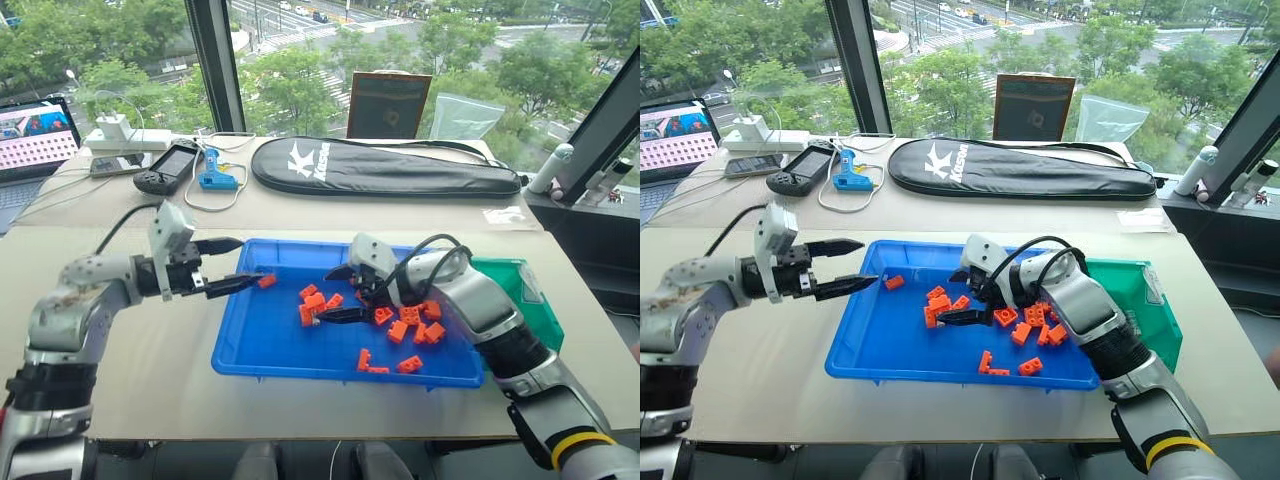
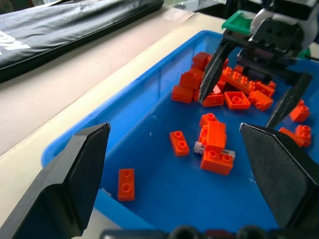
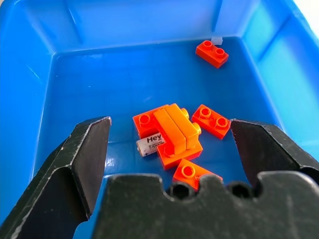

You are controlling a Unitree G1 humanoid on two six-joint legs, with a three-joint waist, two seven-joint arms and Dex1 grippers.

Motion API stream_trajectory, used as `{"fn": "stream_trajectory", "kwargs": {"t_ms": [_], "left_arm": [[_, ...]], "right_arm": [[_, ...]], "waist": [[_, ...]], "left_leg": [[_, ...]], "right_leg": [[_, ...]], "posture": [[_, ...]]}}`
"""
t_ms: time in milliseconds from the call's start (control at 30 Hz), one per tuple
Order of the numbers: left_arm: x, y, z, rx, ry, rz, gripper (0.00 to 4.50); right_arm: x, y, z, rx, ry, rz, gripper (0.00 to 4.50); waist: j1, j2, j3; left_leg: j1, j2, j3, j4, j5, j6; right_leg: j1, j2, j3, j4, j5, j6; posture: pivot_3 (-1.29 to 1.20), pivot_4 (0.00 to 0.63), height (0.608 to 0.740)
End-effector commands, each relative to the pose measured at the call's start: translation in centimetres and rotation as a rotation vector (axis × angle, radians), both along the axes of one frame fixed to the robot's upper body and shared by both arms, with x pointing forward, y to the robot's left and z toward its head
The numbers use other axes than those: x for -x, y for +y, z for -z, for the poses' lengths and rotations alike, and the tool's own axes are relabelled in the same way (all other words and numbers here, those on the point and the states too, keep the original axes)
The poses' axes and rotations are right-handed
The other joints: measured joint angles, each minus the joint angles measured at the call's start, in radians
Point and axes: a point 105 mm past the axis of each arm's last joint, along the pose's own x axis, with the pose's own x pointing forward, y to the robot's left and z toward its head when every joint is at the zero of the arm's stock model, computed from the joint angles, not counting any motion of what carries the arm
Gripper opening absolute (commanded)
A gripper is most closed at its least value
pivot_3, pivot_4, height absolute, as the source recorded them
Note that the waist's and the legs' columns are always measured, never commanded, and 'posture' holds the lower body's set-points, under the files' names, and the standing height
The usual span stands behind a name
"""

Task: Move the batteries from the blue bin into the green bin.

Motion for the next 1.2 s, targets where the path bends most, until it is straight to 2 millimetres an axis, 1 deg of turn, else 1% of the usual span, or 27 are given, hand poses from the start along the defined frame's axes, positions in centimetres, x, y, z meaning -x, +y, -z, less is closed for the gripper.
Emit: {"fn": "stream_trajectory", "kwargs": {"t_ms": [33, 100, 167, 233, 267, 300, 333, 400, 500, 567, 633, 700, 733, 767, 833, 933, 967, 1033, 1067, 1133, 1200], "left_arm": [[1.2, 0.7, -0.3, -0.057, -0.038, 0.049, 4.50], [1.8, 0.7, 0.1, -0.079, -0.028, 0.074, 4.50], [1.9, 0.7, 0.1, -0.075, -0.032, 0.080, 4.50], [2.0, 0.5, 0.1, -0.090, -0.052, 0.092, 4.50], [2.0, 0.5, 0.1, -0.098, -0.055, 0.097, 4.50], [2.0, 0.4, 0.2, -0.102, -0.056, 0.100, 4.50], [2.0, 0.5, 0.4, -0.113, -0.053, 0.099, 4.50], [1.9, 0.4, 0.8, -0.133, -0.041, 0.104, 4.50], [1.9, 0.2, 0.8, -0.138, -0.044, 0.120, 4.50], [1.8, 0.1, 0.9, -0.148, -0.042, 0.131, 4.50], [1.7, 0.0, 1.1, -0.168, -0.050, 0.146, 4.50], [1.6, -0.3, 1.1, -0.169, -0.051, 0.163, 4.50], [1.6, -0.4, 1.0, -0.165, -0.051, 0.169, 4.50], [1.6, -0.5, 1.0, -0.161, -0.046, 0.178, 4.50], [1.9, -1.0, 1.1, -0.144, -0.004, 0.221, 4.50], [2.0, -1.3, 1.3, -0.157, 0.011, 0.256, 4.50], [1.9, -1.4, 1.3, -0.159, 0.010, 0.258, 4.50], [1.5, -1.7, 1.4, -0.163, 0.000, 0.264, 4.50], [1.4, -1.8, 1.4, -0.164, -0.002, 0.266, 4.50], [1.3, -1.9, 1.5, -0.168, -0.003, 0.275, 4.50], [1.4, -2.0, 1.8, -0.183, 0.021, 0.312, 4.50]], "right_arm": [[-0.3, 0.5, -0.8, -0.015, -0.042, -0.031, 4.44], [-0.3, 0.8, -0.8, -0.034, -0.031, -0.035, 4.44], [-0.4, 0.9, -0.4, -0.030, -0.023, -0.037, 4.44], [-0.6, 1.1, 0.1, -0.030, -0.012, -0.032, 3.94], [-0.7, 1.1, 0.3, -0.027, -0.012, -0.030, 3.84], [-0.8, 1.2, 0.4, -0.025, -0.012, -0.029, 3.56], [-0.8, 1.2, 0.6, -0.030, -0.009, -0.031, 3.14], [-0.8, 1.0, 1.0, -0.016, -0.020, -0.032, 2.52], [-0.9, 0.6, 0.9, -0.034, -0.022, -0.015, 1.44], [-0.9, 0.1, 0.5, -0.039, -0.034, -0.003, 0.91], [-1.0, -0.7, -0.5, -0.042, -0.059, 0.015, 0.86], [-1.0, -1.5, -3.2, -0.123, -0.077, 0.058, 0.86], [-1.0, -2.1, -4.1, -0.151, -0.060, 0.088, 0.85], [-0.9, -2.8, -4.6, -0.160, -0.025, 0.120, 0.85], [-1.0, -5.5, -5.2, -0.147, 0.007, 0.223, 0.85], [-1.0, -9.4, -7.0, -0.173, 0.034, 0.366, 0.85], [-1.0, -11.0, -7.6, -0.169, 0.026, 0.424, 0.85], [-0.7, -15.7, -8.6, -0.131, -0.004, 0.583, 0.85], [-0.5, -16.9, -8.8, -0.116, -0.012, 0.627, 0.85], [-0.1, -18.7, -8.3, -0.038, -0.037, 0.680, 0.85], [0.7, -20.4, -6.9, 0.043, -0.010, 0.723, 0.85]], "waist": [[0.000, 0.000, 0.000], [0.000, 0.000, 0.000], [0.000, 0.000, 0.000], [0.002, 0.000, 0.000], [0.003, 0.000, 0.000], [0.002, 0.000, 0.000], [0.002, 0.000, 0.000], [0.001, 0.000, 0.000], [0.001, 0.000, 0.000], [0.001, 0.000, 0.000], [0.003, 0.000, 0.000], [0.004, 0.000, 0.000], [0.005, 0.000, 0.000], [0.004, 0.000, 0.000], [0.006, 0.000, 0.000], [0.009, 0.000, 0.000], [0.009, 0.000, 0.000], [0.011, 0.000, 0.000], [0.013, 0.000, 0.000], [0.013, 0.000, 0.000], [0.004, 0.000, 0.000]], "left_leg": [[0.000, 0.000, 0.000, 0.000, 0.000, 0.000], [0.000, 0.000, 0.000, 0.000, 0.000, 0.000], [0.001, 0.000, 0.000, 0.000, 0.000, 0.000], [0.001, 0.000, 0.000, 0.000, 0.000, 0.000], [0.001, 0.000, 0.000, 0.000, 0.000, 0.000], [0.001, 0.000, 0.000, 0.000, 0.000, 0.000], [0.001, 0.000, 0.000, 0.000, 0.000, 0.000], [0.001, 0.000, 0.001, 0.000, 0.000, 0.000], [0.001, 0.000, 0.000, 0.000, 0.000, 0.000], [0.001, 0.000, 0.000, 0.000, 0.000, 0.000], [0.001, 0.000, 0.000, 0.000, 0.000, 0.000], [0.001, 0.000, 0.001, 0.000, 0.000, 0.000], [0.000, 0.000, 0.001, 0.000, 0.000, 0.000], [0.000, 0.000, 0.001, 0.000, 0.000, 0.000], [0.001, 0.000, 0.000, 0.000, 0.000, 0.000], [0.000, 0.000, 0.001, 0.000, 0.000, 0.000], [0.000, -0.001, 0.001, 0.000, 0.000, 0.000], [0.000, -0.001, 0.001, -0.001, 0.000, 0.000], [0.000, -0.001, 0.001, -0.001, 0.000, 0.000], [0.000, -0.001, 0.001, -0.001, 0.000, 0.000], [0.001, -0.001, 0.001, -0.001, 0.000, 0.000]], "right_leg": [[0.000, 0.000, 0.000, 0.000, 0.000, 0.000], [0.000, 0.000, 0.000, 0.000, 0.000, 0.000], [0.000, 0.000, 0.000, 0.000, 0.000, 0.000], [0.000, 0.000, 0.000, 0.000, 0.000, 0.000], [0.001, 0.000, 0.000, 0.000, 0.000, 0.000], [0.001, 0.000, 0.000, 0.000, 0.000, 0.000], [0.001, 0.000, 0.000, 0.000, 0.000, 0.000], [0.000, 0.000, 0.000, 0.000, 0.000, 0.000], [0.000, 0.000, 0.000, 0.000, 0.000, 0.000], [0.000, 0.000, 0.000, 0.000, 0.000, 0.000], [0.000, 0.000, 0.000, 0.000, 0.000, 0.000], [0.000, 0.000, 0.000, 0.000, 0.000, 0.000], [0.000, 0.000, 0.000, 0.000, 0.000, 0.000], [0.000, 0.000, 0.000, 0.000, 0.000, 0.000], [0.000, 0.000, 0.000, 0.000, 0.000, 0.000], [0.001, -0.001, 0.000, -0.001, 0.000, 0.000], [0.001, -0.001, 0.000, -0.001, 0.000, 0.000], [0.001, -0.001, 0.000, -0.002, 0.000, 0.000], [0.001, -0.001, 0.000, -0.002, 0.000, 0.000], [0.001, -0.001, 0.000, -0.002, 0.000, 0.000], [0.001, -0.001, 0.000, -0.002, 0.000, 0.000]], "posture": [[0.00, 0.150, 0.733], [0.00, 0.150, 0.733], [0.00, 0.150, 0.733], [0.00, 0.150, 0.733], [0.00, 0.150, 0.733], [0.00, 0.150, 0.733], [0.00, 0.150, 0.733], [0.00, 0.150, 0.733], [0.00, 0.150, 0.733], [0.00, 0.150, 0.733], [0.00, 0.150, 0.733], [0.00, 0.150, 0.733], [0.00, 0.150, 0.733], [0.00, 0.150, 0.733], [0.00, 0.150, 0.733], [0.00, 0.150, 0.733], [0.00, 0.150, 0.733], [0.00, 0.150, 0.733], [0.00, 0.150, 0.733], [0.00, 0.150, 0.733], [0.00, 0.150, 0.733]]}}
